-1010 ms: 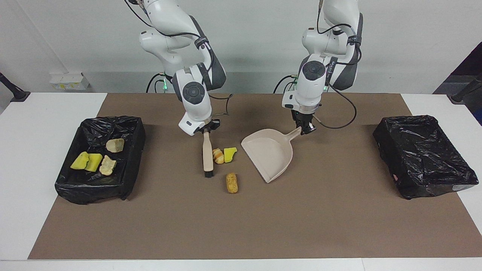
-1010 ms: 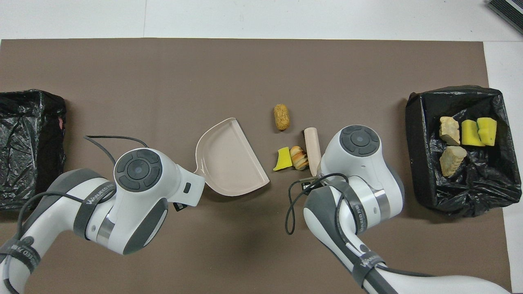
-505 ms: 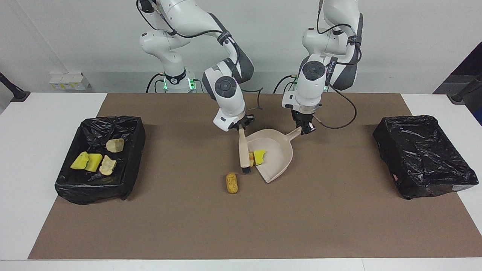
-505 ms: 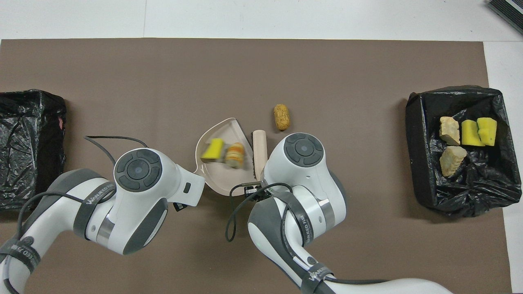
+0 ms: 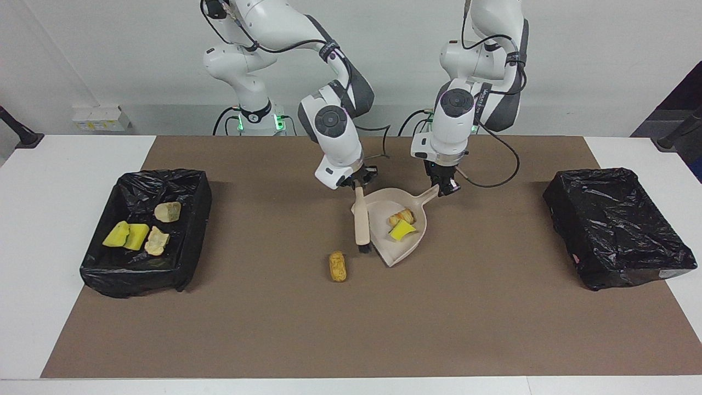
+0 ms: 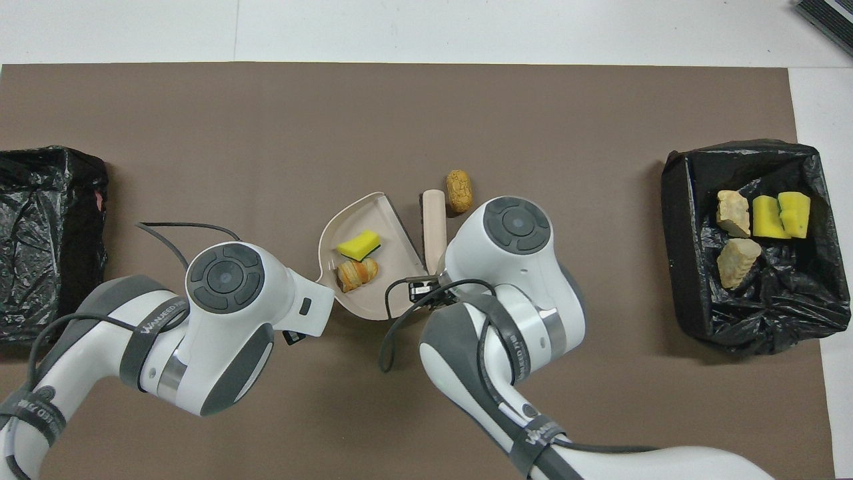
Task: Sweep and dump trash in bin
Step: 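Sweep the sponge and bread pieces into the dustpan with the right gripper, then lift the brush back toward the remaining bread chunk with the right gripper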
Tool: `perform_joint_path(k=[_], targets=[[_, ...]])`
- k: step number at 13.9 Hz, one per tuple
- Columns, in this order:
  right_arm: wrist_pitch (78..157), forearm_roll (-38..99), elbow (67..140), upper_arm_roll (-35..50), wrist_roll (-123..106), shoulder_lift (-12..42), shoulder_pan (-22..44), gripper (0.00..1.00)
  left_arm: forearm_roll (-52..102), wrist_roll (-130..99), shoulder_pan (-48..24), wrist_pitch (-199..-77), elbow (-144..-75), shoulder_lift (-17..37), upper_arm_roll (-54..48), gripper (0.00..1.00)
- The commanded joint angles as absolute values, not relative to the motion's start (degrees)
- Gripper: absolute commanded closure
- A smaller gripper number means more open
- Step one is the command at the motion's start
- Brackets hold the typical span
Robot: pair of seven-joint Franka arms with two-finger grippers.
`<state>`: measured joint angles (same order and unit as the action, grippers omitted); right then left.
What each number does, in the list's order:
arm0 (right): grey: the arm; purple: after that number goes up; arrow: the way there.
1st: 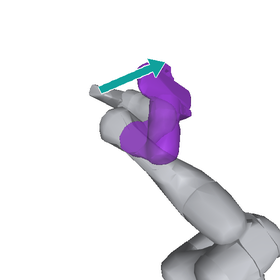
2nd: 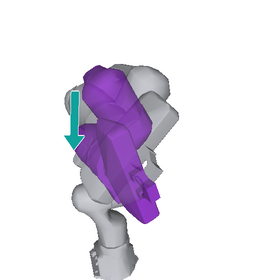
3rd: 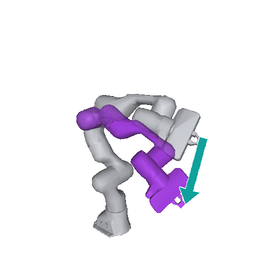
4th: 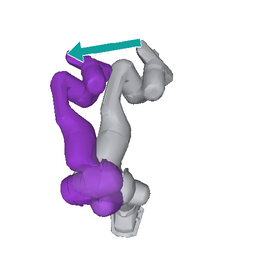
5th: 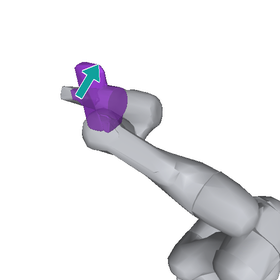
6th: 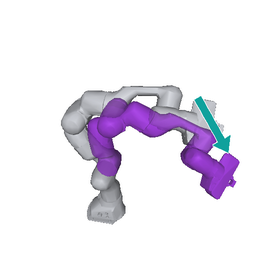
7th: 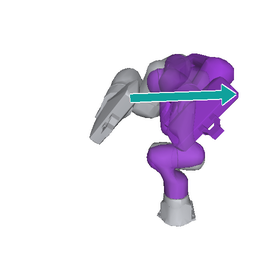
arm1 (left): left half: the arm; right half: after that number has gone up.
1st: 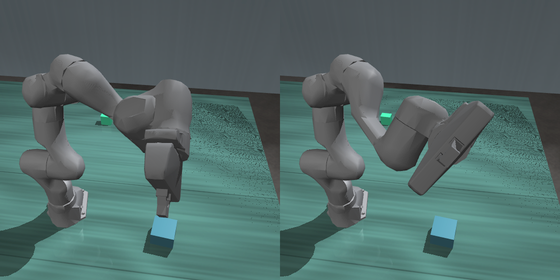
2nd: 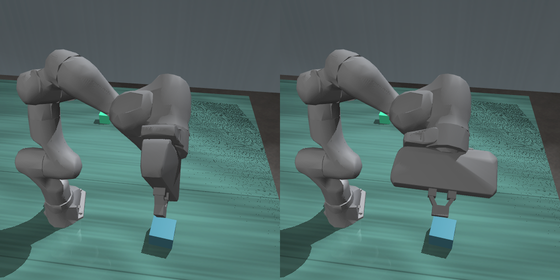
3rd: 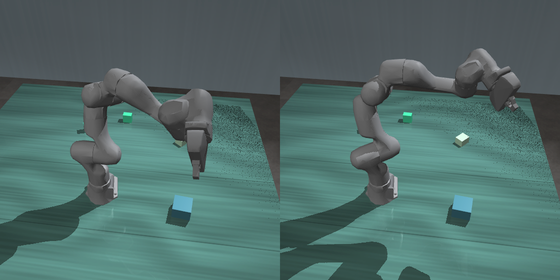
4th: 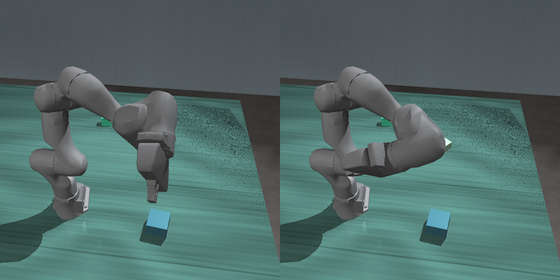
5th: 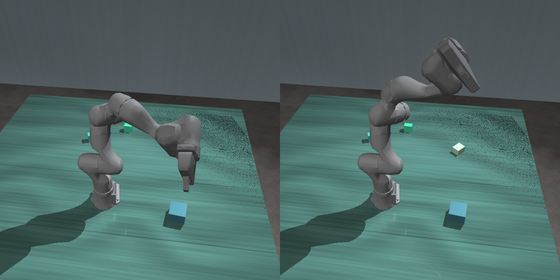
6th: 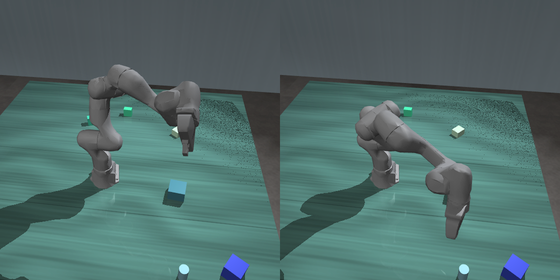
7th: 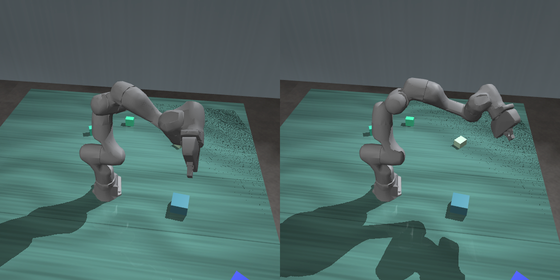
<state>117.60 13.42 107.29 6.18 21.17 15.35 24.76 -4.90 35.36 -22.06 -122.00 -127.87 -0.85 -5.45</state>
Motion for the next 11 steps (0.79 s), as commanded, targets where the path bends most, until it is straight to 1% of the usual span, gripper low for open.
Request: perform_joint_path(k=[1,3,6,8,9,11], targets=[[114.9,4.8,103.4,6.9,16.6,16.3,18.6,1.0,-5.5,33.9,-22.7,-123.2,-129.6,-2.5,-4.7,1.0],[114.8,0.1,101.0,6.9,12.8,18.7,14.5,1.0,-5.5,33.8,-22.7,-123.3,-129.6,-2.5,-4.7,1.0],[115.2,-4.6,95.0,6.9,9.6,23.6,10.6,1.0,-5.5,33.7,-22.6,-123.3,-129.6,-2.5,-4.7,1.0],[114.4,-5.4,89.7,6.9,9.6,28.5,10.3,1.0,-5.5,33.7,-22.6,-123.3,-129.6,-2.5,-4.7,1.0],[113.9,-5.4,88.3,6.9,9.6,30.1,10.8,1.0,-5.5,33.2,-22.5,-123.3,-129.6,-2.5,-4.7,1.0],[113.6,-4.6,87.4,7.3,9.9,31.5,12.6,1.0,-5.5,32.6,-22.5,-123.4,-129.6,-2.5,-4.8,1.0]])
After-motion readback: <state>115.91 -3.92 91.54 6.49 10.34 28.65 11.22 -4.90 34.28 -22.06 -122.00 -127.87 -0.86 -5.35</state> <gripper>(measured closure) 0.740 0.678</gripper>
